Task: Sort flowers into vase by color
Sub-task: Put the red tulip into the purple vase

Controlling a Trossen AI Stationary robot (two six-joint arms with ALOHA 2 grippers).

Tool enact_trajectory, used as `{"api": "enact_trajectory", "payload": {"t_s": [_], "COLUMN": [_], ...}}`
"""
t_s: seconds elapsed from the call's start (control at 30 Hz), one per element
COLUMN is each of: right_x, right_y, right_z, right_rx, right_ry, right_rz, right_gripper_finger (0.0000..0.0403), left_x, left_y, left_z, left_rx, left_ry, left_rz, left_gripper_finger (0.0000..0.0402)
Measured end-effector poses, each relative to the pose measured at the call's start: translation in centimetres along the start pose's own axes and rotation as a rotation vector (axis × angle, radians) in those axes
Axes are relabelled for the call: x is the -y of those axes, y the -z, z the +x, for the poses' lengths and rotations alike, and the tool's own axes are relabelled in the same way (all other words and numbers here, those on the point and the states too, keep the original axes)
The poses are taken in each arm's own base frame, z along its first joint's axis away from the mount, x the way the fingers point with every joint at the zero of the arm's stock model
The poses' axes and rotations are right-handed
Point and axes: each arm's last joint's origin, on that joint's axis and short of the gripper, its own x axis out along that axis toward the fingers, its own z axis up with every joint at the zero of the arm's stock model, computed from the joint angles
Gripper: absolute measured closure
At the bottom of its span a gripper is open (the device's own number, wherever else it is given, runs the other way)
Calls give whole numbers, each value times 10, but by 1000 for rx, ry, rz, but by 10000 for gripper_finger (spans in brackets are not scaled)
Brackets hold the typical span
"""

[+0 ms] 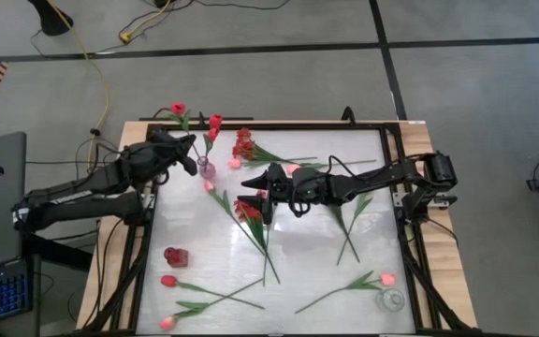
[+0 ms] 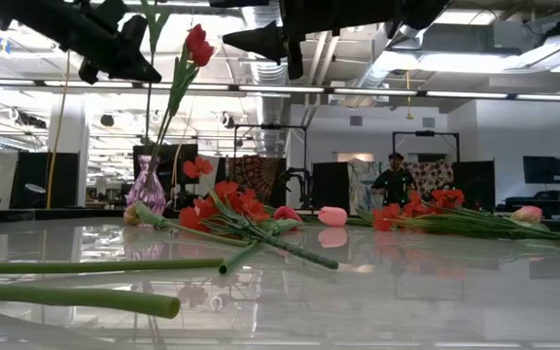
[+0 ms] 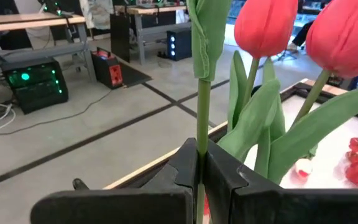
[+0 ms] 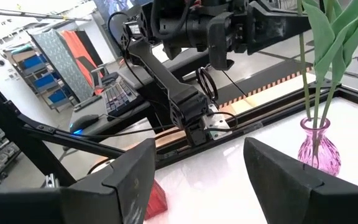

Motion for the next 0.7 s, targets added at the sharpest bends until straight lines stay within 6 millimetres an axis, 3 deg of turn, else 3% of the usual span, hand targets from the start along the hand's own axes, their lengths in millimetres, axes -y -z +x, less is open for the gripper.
{"api": "enact_trajectory", "payload": {"t_s": [0.7], "right_x": [0], "right_y": [1], "right_z": [0], "right_rx": [-11], "right_ry": [4], "right_rz": [-2], "right_gripper_finger": [132], "left_x": [4], "left_y": [15], "left_z": [25], "left_rx": [-138], "left_ry": [-16], "left_rz": [6], "left_gripper_finger": [400]}}
